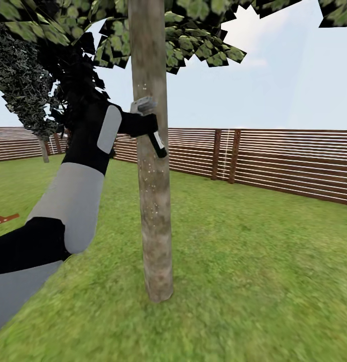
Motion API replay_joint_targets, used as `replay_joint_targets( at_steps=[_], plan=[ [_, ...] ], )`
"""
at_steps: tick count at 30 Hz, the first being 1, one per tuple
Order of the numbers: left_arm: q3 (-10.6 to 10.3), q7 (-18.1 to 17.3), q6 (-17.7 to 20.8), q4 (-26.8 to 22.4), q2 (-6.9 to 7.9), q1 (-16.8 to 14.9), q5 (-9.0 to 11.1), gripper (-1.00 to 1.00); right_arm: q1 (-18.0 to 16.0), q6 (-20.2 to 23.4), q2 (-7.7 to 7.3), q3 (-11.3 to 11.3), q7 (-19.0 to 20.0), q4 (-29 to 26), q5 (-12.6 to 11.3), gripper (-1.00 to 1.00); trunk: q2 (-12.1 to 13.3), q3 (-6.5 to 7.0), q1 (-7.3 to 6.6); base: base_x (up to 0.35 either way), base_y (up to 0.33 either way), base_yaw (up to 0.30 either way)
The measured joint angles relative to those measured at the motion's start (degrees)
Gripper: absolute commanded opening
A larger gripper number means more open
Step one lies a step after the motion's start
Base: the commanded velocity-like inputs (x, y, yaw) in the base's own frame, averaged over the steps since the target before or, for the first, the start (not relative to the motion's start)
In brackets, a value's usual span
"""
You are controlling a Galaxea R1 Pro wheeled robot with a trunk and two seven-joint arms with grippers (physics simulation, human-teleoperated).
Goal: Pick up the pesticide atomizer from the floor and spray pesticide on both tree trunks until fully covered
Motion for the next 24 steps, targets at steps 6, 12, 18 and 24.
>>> replay_joint_targets(
  at_steps=[6,12,18,24],
  plan=[
    [0.0,-0.1,0.0,4.9,0.00,-1.0,9.2,-1.00,0.0,0.0,0.00,0.0,0.0,0.0,0.0,1.00,0.0,-0.01,0.01,0.000,0.000,0.000],
    [-6.0,0.0,-0.6,12.2,-0.02,-1.0,9.6,-1.00,0.0,0.0,0.00,0.0,0.0,0.0,0.0,1.00,0.0,-0.02,0.01,0.000,0.000,0.000],
    [-7.3,-0.1,-7.9,24.5,-0.02,-1.0,9.3,-1.00,0.0,0.0,0.00,0.0,0.0,0.0,0.0,1.00,0.0,-0.02,0.04,-0.181,0.000,0.000],
    [-10.0,-0.1,-16.2,35.0,-0.02,-1.0,9.4,-1.00,0.0,0.0,0.00,0.0,0.0,0.0,0.0,1.00,0.0,-0.01,0.00,-0.041,0.000,0.000]
  ],
)
